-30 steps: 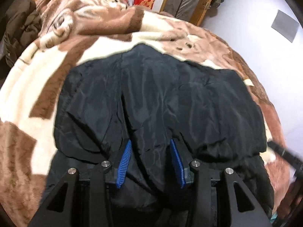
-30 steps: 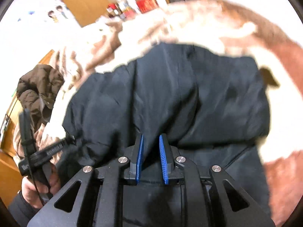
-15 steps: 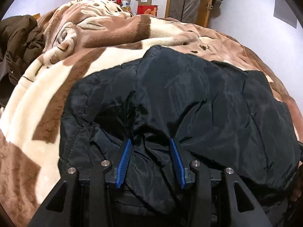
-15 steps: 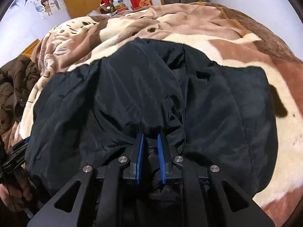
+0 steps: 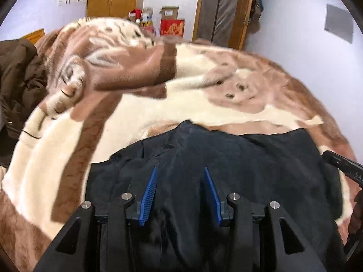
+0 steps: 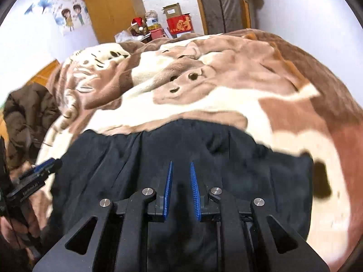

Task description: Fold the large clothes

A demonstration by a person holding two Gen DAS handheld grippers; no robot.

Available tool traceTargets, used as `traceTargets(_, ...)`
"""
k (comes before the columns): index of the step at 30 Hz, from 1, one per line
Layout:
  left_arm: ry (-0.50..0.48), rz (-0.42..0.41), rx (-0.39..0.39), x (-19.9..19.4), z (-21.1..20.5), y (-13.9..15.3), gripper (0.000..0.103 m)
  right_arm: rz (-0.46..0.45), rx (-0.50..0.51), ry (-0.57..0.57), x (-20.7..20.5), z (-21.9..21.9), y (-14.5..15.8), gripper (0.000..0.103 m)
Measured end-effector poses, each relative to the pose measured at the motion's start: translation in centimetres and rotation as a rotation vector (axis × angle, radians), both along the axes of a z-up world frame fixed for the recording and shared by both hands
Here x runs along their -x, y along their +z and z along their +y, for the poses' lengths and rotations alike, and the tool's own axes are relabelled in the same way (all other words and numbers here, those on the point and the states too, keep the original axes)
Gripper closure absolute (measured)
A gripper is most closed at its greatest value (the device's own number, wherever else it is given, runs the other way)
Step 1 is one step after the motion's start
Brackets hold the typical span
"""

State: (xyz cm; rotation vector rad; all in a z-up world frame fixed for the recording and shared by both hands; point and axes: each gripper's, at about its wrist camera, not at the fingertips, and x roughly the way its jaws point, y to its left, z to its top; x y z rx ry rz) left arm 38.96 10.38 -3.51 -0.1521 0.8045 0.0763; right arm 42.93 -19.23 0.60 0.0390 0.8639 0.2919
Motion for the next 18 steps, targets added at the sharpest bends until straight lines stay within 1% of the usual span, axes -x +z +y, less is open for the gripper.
traceTargets(1,0.002,0.017,-0.010,-0.6,0.1,-0.9,0.059,0.048,0.025,-0.011,-1.1,0.1,-1.7,0.086)
traceTargets(2,0.002,0.032,-0.023,-1.2,0.1,-2.1,0.059,0.077,0.047,-0.019,-1.6,-0.1,-3.1,0.086)
traceTargets(4,-0.008,0.037,-0.027,-1.2,-0.2,-3.7,0.059,0.101,0.062,-0.044,-1.9,-1.0,-5.7,0.088)
traceTargets(6,-0.020,0.011,-0.061,-0.8,-0.9,-4.3,0.059,0.099,0.027,-0.068,-1.5,-2.2,-7.1,0.088)
traceTargets(8,-0.021,0.007,-0.062,-0.7,-1.0,-4.3,0.059,0.095,0.011,-0.067,-1.4,-2.6,-7.2,0.088)
traceTargets(10,-0.018,0.023,-0.046,-0.5,-0.6,-3.4,0.059,0.115,0.026,-0.074,-1.4,-2.6,-6.1,0.088)
traceTargets(11,-0.016,0.018,-0.036,0.0,-0.5,-2.5,0.059,0.106,0.033,-0.079,-1.1,-2.5,-5.1,0.086)
traceTargets(12,-0.016,0.003,-0.027,0.6,-0.3,-1.7,0.059,0.070,0.027,-0.072,-0.2,-2.4,-3.5,0.086)
traceTargets(14,-0.024,-0.049,0.004,2.7,-0.2,0.2,0.059,0.005,-0.014,-0.035,1.7,-2.1,-0.7,0.086)
traceTargets(15,-0.038,-0.074,0.025,4.1,-0.4,1.2,0.059,-0.024,-0.039,-0.007,3.3,-1.7,0.7,0.086)
traceTargets(16,-0.057,-0.094,0.042,5.5,-0.7,1.8,0.059,-0.040,-0.066,0.026,4.7,-1.2,1.6,0.086)
traceTargets(18,-0.107,-0.114,0.066,8.0,-2.0,2.4,0.059,-0.045,-0.104,0.096,7.4,0.3,2.3,0.086)
